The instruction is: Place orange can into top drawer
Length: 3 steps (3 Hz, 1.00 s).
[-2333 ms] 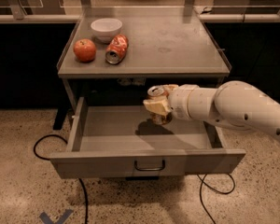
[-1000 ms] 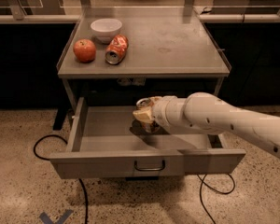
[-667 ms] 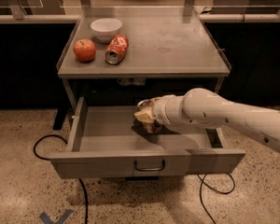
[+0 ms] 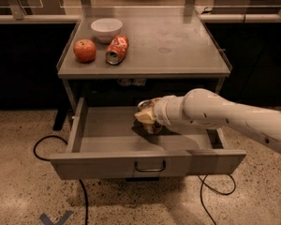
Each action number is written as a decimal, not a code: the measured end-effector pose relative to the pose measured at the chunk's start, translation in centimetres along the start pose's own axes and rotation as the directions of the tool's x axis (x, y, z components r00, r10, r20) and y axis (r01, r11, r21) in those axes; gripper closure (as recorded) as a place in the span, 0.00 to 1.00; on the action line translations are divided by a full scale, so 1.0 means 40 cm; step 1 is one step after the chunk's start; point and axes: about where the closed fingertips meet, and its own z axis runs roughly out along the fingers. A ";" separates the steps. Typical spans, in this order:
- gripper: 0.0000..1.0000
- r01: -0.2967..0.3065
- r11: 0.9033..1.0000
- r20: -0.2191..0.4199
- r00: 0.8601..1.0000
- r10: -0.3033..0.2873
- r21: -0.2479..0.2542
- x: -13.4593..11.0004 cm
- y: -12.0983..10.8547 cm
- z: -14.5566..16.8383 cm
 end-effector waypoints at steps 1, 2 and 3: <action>0.64 0.000 1.000 0.000 1.000 0.000 0.000 0.000 0.000 0.000; 0.41 0.000 1.000 0.000 1.000 0.000 0.000 0.000 0.000 0.000; 0.18 0.000 1.000 0.000 1.000 0.000 0.000 0.000 0.000 0.000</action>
Offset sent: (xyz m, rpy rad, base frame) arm 0.0000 0.0000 0.0000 0.0000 0.0000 0.0000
